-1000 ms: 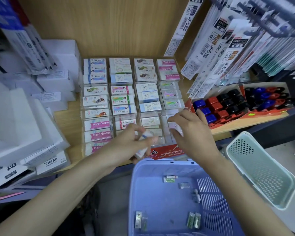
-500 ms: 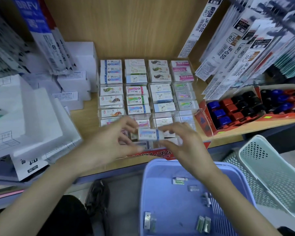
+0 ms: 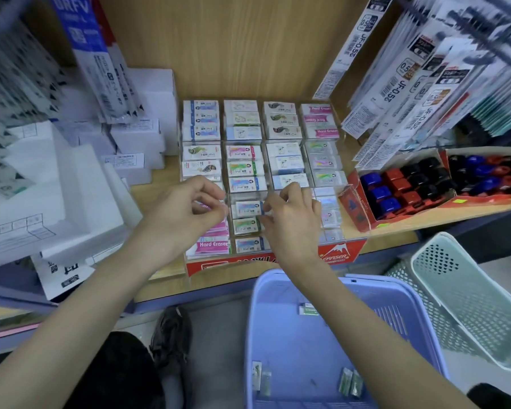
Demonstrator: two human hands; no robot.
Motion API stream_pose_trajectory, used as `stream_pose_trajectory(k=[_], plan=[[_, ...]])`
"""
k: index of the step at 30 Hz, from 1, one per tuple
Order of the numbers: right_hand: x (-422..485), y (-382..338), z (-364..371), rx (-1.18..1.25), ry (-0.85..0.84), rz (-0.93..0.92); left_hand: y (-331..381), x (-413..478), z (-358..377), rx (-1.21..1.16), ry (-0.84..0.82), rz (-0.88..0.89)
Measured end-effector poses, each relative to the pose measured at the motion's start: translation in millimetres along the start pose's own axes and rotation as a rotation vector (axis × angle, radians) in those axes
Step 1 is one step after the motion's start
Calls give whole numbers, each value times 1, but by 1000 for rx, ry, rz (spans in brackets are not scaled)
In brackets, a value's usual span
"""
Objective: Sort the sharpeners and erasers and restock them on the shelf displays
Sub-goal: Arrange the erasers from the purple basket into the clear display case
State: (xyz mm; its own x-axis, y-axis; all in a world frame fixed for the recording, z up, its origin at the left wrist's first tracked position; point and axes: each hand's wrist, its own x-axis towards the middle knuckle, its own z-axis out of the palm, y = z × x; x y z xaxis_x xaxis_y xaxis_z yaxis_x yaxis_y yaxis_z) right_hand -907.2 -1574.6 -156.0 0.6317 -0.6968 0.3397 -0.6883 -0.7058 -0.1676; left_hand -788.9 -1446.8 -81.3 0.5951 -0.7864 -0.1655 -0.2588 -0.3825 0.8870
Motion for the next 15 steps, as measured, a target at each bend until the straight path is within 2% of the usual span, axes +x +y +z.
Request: stream_pose_trajectory(k=[3, 5, 9, 11, 13, 15], plan=[[3, -3, 2, -10, 4, 55, 2, 0, 3, 23, -24, 29], [3, -4, -3, 91, -74, 57, 6, 0, 7, 59, -49, 64], [-20, 15, -28, 625, -141, 177, 16, -3, 24, 59, -97, 144], [-53, 49, -48, 775, -146, 173, 19, -11, 41, 58, -182, 180], [-92, 95, -65, 750, -170, 144, 15, -23, 65, 112, -306, 220], [-127, 148, -74, 714, -178, 246, 3, -37, 97, 190, -466, 250]])
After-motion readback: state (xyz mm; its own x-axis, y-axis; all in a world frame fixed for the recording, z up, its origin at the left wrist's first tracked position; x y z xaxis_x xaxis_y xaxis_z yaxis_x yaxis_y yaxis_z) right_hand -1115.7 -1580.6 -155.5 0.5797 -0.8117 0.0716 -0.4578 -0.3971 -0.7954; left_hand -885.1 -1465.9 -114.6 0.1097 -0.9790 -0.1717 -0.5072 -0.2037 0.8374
